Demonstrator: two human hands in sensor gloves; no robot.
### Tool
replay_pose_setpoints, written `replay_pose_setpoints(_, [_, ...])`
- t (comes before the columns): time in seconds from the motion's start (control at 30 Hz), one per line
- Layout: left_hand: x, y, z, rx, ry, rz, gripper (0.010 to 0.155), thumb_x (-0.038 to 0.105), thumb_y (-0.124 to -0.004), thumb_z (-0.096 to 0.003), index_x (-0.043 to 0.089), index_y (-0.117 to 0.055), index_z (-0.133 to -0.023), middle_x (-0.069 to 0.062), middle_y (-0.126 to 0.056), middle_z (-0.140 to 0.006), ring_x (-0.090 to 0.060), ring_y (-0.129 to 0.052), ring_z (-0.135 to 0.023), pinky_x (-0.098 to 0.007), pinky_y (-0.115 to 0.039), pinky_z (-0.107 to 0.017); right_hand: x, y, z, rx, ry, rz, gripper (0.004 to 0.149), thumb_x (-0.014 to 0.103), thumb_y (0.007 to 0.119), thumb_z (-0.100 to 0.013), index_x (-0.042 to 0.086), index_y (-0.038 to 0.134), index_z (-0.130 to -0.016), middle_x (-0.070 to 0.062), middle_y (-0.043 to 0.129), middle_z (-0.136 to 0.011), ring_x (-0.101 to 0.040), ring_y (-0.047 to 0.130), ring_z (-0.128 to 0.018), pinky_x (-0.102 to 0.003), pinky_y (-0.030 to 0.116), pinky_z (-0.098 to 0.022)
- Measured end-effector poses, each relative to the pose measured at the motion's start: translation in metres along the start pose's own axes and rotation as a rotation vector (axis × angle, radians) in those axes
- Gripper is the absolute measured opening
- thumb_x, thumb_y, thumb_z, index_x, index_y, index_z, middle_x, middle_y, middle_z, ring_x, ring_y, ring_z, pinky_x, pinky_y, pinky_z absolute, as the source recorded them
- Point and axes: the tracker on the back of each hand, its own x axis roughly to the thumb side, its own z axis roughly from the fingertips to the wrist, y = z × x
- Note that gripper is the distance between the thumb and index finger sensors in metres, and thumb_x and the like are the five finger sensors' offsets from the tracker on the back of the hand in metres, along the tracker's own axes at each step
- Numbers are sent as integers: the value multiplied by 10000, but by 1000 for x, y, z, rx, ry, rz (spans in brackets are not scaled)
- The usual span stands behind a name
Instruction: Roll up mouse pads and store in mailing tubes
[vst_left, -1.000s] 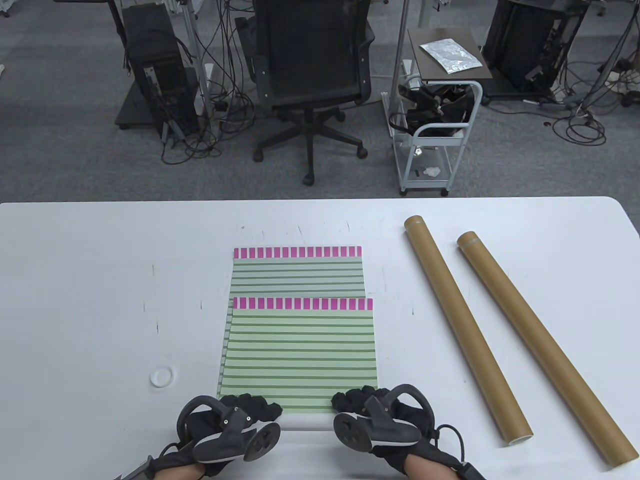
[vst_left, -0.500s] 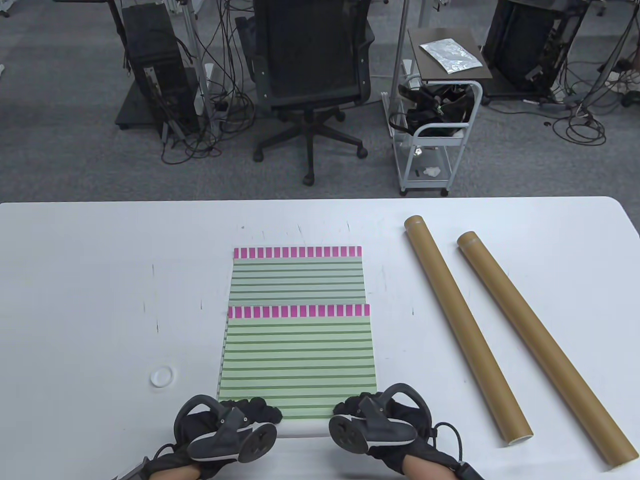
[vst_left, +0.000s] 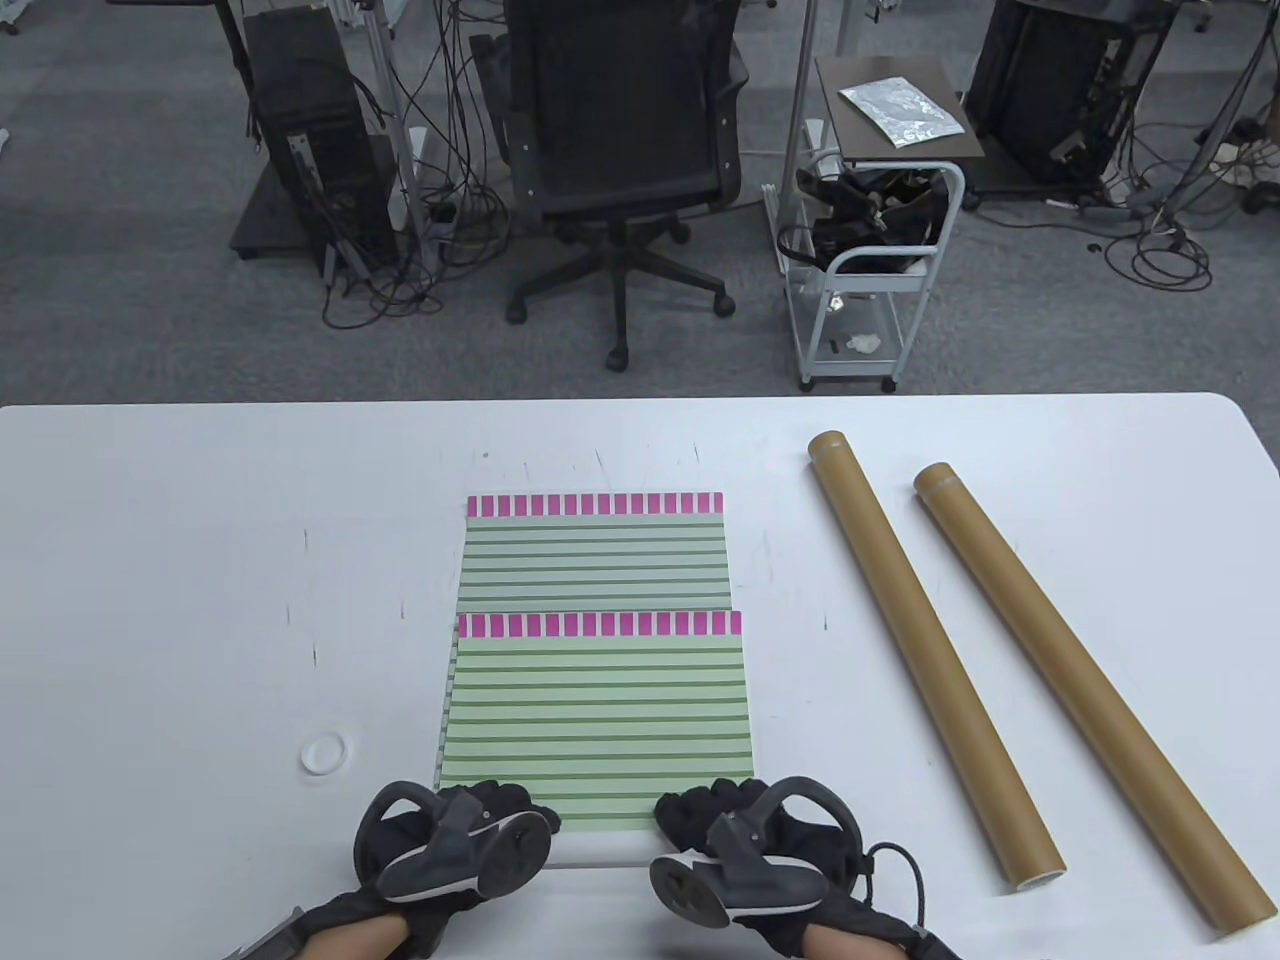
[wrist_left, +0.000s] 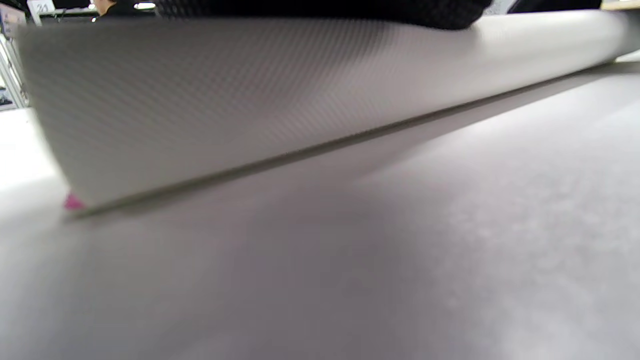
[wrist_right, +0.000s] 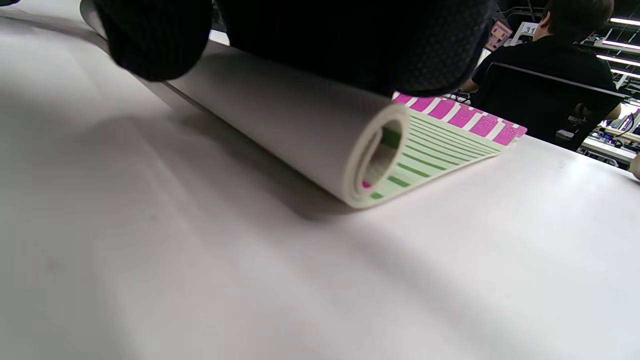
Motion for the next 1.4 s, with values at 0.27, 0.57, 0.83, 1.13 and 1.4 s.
replay_pose_setpoints(0.27, [2, 2, 2, 34, -7, -77, 412, 428, -647, -436, 417, -726, -840, 114, -808, -901, -129, -978, -680, -243, -888, -515, 3, 3, -5, 0, 11, 46, 530, 319, 712, -466, 151, 728, -968, -68, 871, -851, -267, 929, -672, -435, 797, -537])
replay_pose_setpoints(0.57, [5, 2, 4, 46, -15, -121, 475, 483, -703, -395, 379, -791, -850, 90, -918, -840, -155, -996, -695, -274, -880, -523, -11, -5, 0, -83, 59, -28, 497, 338, 694, -470, 192, 757, -940, -43, 883, -839, -254, 932, -665, -432, 793, -537])
replay_pose_setpoints(0.83, [2, 1, 0, 30, -2, -116, 468, 460, -653, -415, 381, -791, -855, 87, -921, -832, -161, -986, -693, -265, -878, -523, -11, 2, -4, -54, 62, 16, 526, 390, 781, -426, 199, 755, -916, -28, 871, -809, -230, 923, -641, -419, 790, -539])
replay_pose_setpoints(1.13, [11, 3, 5, 79, -22, -199, 513, 501, -725, -393, 380, -723, -891, 94, -869, -890, -151, -987, -746, -289, -896, -525, -16, 6, -5, -44, 95, -53, 493, 350, 702, -469, 190, 755, -932, -45, 871, -832, -258, 914, -666, -435, 778, -552])
replay_pose_setpoints(1.4, [12, 1, 6, 93, -17, -238, 528, 507, -727, -380, 369, -700, -890, 101, -912, -829, -125, -997, -703, -249, -877, -520, -23, 9, -6, 12, 74, -96, 577, 433, 753, -433, 179, 743, -950, -47, 866, -846, -253, 921, -666, -434, 787, -544])
